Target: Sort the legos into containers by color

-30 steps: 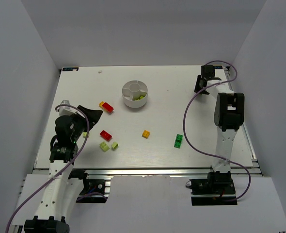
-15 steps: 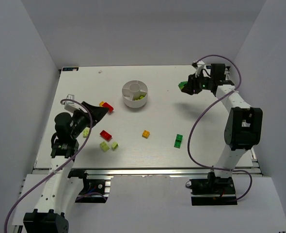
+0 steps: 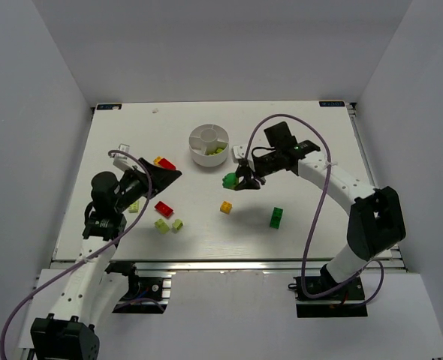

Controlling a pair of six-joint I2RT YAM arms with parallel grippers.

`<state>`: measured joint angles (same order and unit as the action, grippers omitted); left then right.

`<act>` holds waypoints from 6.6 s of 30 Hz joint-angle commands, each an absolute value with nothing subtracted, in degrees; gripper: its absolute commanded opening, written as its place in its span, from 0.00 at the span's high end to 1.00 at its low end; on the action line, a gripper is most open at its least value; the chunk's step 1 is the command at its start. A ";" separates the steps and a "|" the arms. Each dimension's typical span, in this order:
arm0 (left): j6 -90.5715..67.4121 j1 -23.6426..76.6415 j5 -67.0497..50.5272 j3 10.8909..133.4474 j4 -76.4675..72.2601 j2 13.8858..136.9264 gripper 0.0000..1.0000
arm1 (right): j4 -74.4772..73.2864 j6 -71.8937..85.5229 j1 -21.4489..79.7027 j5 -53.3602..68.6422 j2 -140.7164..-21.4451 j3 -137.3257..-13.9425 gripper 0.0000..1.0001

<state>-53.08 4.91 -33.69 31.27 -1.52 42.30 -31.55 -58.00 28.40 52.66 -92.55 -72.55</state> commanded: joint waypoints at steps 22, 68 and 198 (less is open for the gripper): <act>-35.68 22.15 -23.73 30.23 -3.52 38.14 0.10 | -65.27 -60.63 38.14 75.58 -105.72 -97.36 1.00; -43.68 25.93 -30.50 25.93 -20.56 42.63 0.70 | -70.57 -57.83 39.29 84.29 -116.46 -108.46 1.00; -66.36 20.30 2.64 63.81 -5.89 91.48 0.97 | -2.02 -12.66 17.84 42.54 -85.69 -65.57 1.00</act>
